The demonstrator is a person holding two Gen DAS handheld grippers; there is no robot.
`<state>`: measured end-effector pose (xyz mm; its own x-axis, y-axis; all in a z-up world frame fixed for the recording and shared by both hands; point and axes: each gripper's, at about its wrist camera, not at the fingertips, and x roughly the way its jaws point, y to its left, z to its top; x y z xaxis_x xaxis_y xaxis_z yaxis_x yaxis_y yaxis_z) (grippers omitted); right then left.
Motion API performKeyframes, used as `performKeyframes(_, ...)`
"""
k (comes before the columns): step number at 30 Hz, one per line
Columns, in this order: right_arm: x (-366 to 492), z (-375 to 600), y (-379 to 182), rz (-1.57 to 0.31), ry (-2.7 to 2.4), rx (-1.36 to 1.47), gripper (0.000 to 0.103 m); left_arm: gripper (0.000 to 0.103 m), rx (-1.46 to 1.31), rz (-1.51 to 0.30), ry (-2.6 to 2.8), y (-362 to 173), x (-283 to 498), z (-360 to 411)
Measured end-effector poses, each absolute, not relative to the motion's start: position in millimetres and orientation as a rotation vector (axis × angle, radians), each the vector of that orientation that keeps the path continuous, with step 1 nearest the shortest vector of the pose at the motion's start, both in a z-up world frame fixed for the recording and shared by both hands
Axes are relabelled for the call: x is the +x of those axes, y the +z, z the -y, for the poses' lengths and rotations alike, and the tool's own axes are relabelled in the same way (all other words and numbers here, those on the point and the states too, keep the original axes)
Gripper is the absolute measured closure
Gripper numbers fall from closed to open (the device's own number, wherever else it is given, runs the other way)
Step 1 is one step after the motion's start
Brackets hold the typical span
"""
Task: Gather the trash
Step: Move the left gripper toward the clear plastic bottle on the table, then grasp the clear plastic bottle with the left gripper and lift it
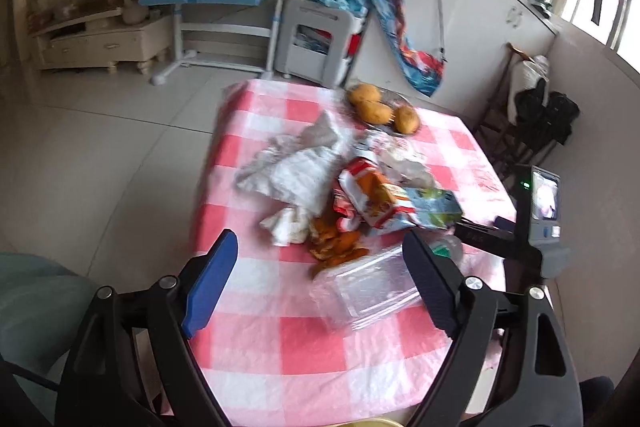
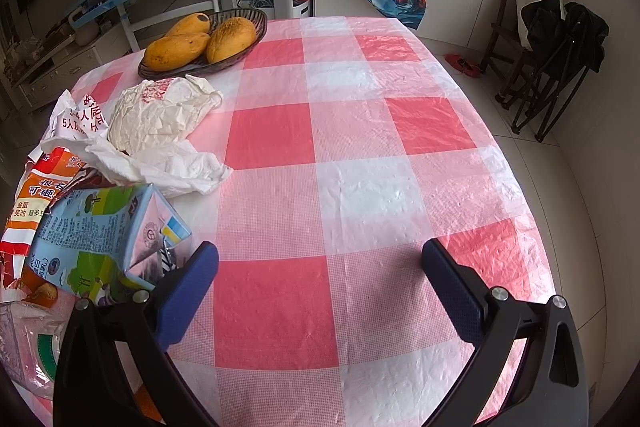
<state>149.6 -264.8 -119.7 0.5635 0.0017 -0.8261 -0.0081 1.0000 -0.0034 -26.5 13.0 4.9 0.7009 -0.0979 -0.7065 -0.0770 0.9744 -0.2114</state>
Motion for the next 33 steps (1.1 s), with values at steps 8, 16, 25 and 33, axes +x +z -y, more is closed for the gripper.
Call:
performKeyframes(8, 149.3, 265.5, -119.2, -0.972, 0.005, -0.007, 0.006, 0.022, -0.142, -0.775, 0.121, 17.2, -36.4, -39.4)
performKeyframes(16, 149.5, 265.8, -119.5, -0.972, 0.005, -0.006, 0.006, 0.021, 0.003, -0.635, 0.565, 76.2, -76.6, -117.2)
performKeyframes(25, 150.0, 264.8, -120.2, -0.972, 0.005, -0.006, 0.006, 0.014, -0.185, -0.562, 0.401, 98.6, -92.5, -150.4)
performKeyframes(33, 149.8, 265.5, -119.9, -0.972, 0.005, -0.006, 0.006, 0.014, -0.103, -0.804, 0.011, 8.8, -37.6, -68.9)
